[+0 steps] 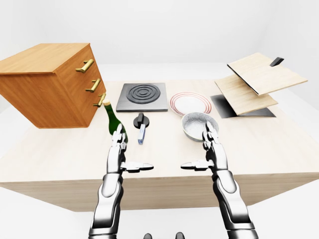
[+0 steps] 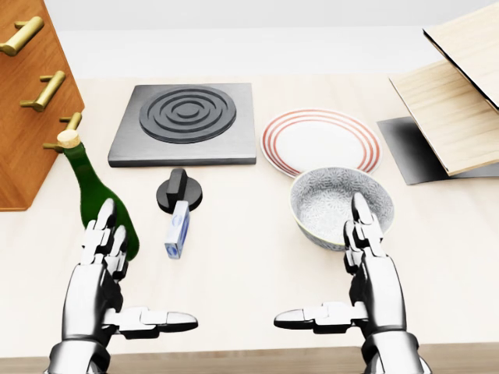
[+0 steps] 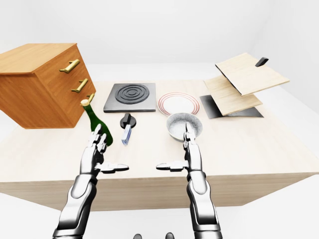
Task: Pick up the cream cheese and put it in the bowl.
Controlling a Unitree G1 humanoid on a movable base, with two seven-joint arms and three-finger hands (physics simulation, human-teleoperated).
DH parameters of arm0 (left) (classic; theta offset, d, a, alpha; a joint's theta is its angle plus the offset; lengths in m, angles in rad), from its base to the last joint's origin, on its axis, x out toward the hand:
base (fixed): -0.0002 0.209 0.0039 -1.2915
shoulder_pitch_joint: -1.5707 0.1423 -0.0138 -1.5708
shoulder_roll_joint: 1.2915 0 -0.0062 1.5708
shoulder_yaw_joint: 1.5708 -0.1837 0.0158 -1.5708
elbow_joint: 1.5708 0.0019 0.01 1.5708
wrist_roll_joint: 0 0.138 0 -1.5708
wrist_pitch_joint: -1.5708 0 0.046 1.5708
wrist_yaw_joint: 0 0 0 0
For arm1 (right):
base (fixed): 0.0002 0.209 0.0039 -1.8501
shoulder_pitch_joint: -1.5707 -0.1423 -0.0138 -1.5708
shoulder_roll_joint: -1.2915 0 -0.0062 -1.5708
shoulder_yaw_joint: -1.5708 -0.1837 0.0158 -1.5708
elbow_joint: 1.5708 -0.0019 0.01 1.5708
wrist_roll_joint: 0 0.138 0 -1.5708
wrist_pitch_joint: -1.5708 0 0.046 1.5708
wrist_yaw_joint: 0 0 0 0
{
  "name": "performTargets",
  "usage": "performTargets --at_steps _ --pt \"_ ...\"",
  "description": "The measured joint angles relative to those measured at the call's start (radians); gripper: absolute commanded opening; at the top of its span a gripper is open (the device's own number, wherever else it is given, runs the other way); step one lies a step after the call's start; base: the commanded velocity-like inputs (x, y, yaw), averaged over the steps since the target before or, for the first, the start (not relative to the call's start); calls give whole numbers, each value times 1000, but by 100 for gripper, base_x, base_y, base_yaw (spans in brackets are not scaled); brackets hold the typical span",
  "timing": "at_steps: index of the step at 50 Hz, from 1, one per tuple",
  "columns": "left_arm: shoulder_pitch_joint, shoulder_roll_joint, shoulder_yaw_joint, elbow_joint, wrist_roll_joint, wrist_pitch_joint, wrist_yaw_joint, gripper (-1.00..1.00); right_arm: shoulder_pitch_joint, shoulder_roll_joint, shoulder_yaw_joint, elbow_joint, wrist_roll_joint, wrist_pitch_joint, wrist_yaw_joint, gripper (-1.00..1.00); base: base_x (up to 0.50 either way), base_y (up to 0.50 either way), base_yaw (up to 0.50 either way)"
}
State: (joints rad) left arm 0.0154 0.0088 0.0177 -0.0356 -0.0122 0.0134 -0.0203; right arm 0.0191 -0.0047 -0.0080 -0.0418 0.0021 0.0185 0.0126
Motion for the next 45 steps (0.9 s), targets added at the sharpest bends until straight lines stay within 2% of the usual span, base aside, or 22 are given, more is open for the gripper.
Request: performTargets --at_steps 11,23,36,45 --pt "50 4 13 -103 0 32 -25 100 60 -1 -4 -130 -4 35 11 100 0 0 0" --pt "99 2 4 -188 17 49 -35 100 72 0 -8 -167 -8 68 10 100 0 -3 0" --pt "115 0 2 -214 24 54 -39 100 82 -1 -4 -186 -15 69 11 100 0 -24 0" --pt "116 0 3 -222 24 61 -41 100 91 0 4 -201 -24 69 13 100 0 -1 0"
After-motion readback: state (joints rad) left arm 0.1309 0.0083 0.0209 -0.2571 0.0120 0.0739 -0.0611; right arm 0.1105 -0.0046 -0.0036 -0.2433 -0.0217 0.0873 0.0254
